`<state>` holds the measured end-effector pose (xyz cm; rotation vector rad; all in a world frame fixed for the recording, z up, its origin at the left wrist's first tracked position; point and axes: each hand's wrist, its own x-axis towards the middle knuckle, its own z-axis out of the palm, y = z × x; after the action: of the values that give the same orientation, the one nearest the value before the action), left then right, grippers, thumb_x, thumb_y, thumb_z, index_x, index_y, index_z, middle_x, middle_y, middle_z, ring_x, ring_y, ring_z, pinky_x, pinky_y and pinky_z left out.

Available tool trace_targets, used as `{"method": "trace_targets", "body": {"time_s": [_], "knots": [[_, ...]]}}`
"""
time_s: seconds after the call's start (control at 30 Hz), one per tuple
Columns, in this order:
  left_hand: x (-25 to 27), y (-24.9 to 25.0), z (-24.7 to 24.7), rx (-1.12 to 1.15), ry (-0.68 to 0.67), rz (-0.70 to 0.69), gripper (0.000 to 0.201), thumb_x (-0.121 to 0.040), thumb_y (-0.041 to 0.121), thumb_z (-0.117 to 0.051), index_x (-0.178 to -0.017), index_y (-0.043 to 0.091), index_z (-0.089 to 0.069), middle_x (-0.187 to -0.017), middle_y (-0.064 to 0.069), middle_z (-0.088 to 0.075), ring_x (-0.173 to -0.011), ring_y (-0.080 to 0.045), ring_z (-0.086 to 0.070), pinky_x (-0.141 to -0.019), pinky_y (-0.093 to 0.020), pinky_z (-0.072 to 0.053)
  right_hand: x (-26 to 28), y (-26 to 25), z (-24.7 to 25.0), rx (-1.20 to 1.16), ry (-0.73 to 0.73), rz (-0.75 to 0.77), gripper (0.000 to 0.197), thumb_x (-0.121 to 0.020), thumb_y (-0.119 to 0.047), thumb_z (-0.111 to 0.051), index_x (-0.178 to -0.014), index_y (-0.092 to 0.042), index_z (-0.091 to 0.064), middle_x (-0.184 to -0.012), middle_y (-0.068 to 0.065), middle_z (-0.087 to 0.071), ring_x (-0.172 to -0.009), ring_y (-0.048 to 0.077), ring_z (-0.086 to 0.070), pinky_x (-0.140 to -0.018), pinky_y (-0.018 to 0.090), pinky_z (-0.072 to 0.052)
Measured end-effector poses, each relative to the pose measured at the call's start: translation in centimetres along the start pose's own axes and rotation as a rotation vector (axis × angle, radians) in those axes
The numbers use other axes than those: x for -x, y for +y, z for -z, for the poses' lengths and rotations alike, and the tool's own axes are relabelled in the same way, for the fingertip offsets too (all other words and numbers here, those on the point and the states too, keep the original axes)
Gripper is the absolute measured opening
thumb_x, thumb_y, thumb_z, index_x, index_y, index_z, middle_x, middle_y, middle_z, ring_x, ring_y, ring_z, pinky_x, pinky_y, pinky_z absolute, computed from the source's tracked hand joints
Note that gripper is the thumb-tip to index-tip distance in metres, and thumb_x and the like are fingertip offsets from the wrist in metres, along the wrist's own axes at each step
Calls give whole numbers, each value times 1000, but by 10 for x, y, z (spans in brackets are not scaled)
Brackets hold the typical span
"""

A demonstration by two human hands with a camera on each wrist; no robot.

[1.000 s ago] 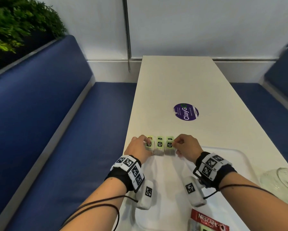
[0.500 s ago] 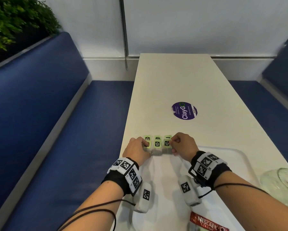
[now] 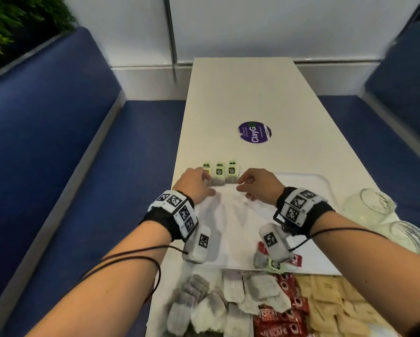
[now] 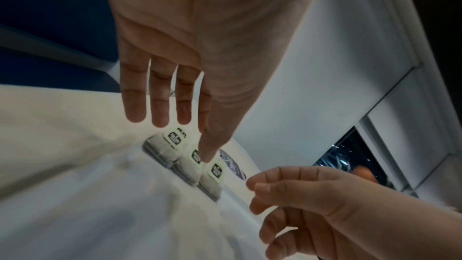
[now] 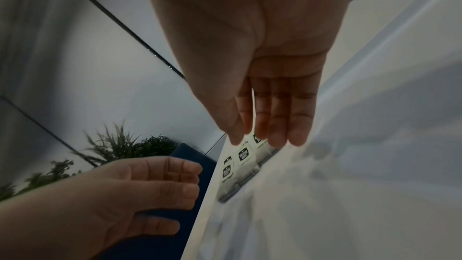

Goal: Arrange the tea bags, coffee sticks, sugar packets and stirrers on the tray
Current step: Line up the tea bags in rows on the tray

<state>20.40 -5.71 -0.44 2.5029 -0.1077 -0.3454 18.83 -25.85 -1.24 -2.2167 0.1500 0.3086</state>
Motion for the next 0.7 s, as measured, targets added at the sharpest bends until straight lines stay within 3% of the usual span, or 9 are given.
{"method": "trace_targets", "body": {"time_s": [0.1,0.3,0.37,0.53,0.63,0.7], "knots": [[35,6,-3,-20,-60,-76,40,-78,25,-80,-113,16,-64,-115,-1,-63,-106,-20,-59,-91,-35,-49,41,5,0,106,-73,21,19,-82,-17,-75,-97,-9,-67,-76,-2,-63,-64,17,-63,-69,36,-57],[99,7,-24,-198,-284,-144,23,-82,31,-77,-99,16,-72,-98,2,-70,-90,-16,-64,-80,-30,-52,108,27,-4,336,-227,12,20,-79,-26,-77,-96,-17,-70,-71,-9,-58,-66,8,-56,-58,20,-41],[114,5,-31,-314,-357,-100,31,-85,42,-71,-94,12,-75,-95,-2,-74,-85,-18,-67,-76,-30,-54,123,35,-5,393,-212,0,23,-79,-28,-77,-98,-18,-71,-74,-11,-55,-66,4,-51,-56,19,-36],[139,4,-43,-462,-434,-5,56,-85,66,-57,-85,12,-72,-77,-1,-67,-76,-19,-66,-72,-31,-51,142,51,-7,453,-142,-60,25,-82,-46,-69,-96,-25,-70,-96,-8,-63,-84,9,-57,-69,25,-45],[149,8,-51,-494,-467,35,59,-79,72,-60,-72,14,-58,-70,0,-60,-66,-16,-58,-67,-30,-46,152,57,-5,519,-108,-80,24,-86,-39,-66,-105,-24,-70,-107,-5,-65,-95,14,-59,-77,27,-47],[153,10,-56,-464,-475,58,57,-76,69,-66,-72,14,-54,-70,0,-59,-64,-15,-55,-65,-29,-44,157,59,-7,557,-87,-84,26,-85,-34,-68,-110,-24,-68,-113,-3,-64,-98,16,-59,-76,27,-46]]}}
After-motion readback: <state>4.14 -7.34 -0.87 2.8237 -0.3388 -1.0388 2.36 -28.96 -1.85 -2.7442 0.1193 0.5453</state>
